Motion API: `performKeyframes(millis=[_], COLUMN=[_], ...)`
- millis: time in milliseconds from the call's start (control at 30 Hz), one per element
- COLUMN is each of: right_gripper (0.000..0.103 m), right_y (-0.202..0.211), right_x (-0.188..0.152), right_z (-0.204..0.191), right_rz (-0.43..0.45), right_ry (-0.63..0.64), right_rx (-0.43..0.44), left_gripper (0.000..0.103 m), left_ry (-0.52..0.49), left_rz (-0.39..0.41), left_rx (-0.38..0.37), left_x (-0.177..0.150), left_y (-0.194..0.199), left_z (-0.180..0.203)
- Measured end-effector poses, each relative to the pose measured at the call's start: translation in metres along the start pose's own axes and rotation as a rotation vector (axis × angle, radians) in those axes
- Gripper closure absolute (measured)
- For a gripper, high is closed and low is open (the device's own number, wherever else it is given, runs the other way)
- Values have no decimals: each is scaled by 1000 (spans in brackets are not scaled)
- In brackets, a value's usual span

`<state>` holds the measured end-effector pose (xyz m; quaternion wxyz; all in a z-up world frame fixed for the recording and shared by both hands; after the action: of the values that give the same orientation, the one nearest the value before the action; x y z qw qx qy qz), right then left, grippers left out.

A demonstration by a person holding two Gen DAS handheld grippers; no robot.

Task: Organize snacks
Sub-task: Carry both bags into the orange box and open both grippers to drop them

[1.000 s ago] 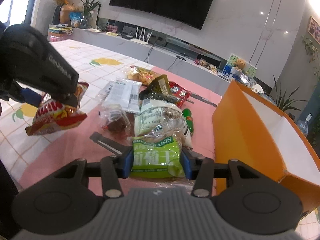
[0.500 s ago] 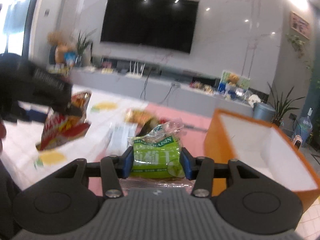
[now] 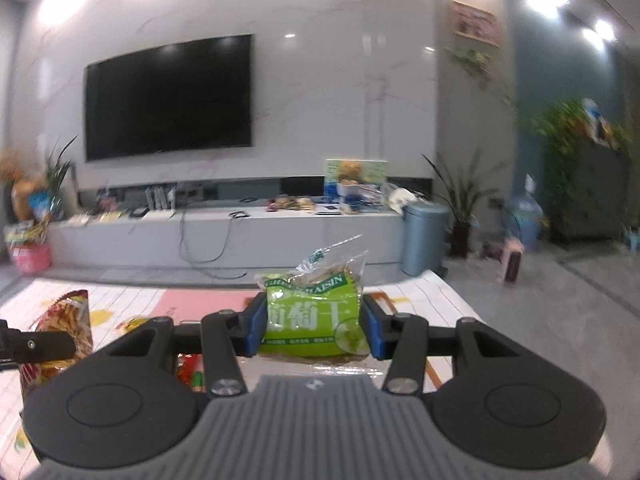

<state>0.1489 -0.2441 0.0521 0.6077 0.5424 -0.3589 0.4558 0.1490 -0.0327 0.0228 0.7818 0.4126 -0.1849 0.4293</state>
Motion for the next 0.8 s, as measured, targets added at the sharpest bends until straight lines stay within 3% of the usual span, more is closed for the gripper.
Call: performKeyframes(millis=[67,200,333,500,600,733,800], right_gripper=[56,56,56,56,56,56,56], right_y=[-8,-35,-48,-69,-71,-73,-77], right_x=[-19,-55,-69,-85,-94,-93,-96], right_z=[14,49,71,81,89,91,92], right_rz=[-8,-126,-124,-165,-186,-174,-186], right_ry=[-64,-235,-279,-334,-361,-367,-370], right_rx=[22,-18,-47,-23,-13,-1,2], left_gripper=[49,49,49,49,49,48,37], left_ry=[-32,-87,-144,-206,-238,-285,-285], left_rz=[-28,-97,-147,-187,-226,-222,-222], left_rx=[-11,1,7,59,96,155,172], left_x=[-9,-32,-52,-74,-87,-95,-97], left_y=[-16,-55,-91,-123,-129,-128,-128], left_z=[16,46,68,79,78,77,74])
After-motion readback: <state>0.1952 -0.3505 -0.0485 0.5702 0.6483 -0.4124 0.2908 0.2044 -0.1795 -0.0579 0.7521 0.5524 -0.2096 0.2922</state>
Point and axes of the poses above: each gripper's, at about its wrist camera, not at the fingertips, and y roughly against the way its jaws point, z to its right, x to its top, the point moved 8 cm from there along -y, roughly the way its jaws point, and after that the axes turned 13 degrees about y, right-handed, at the moved point
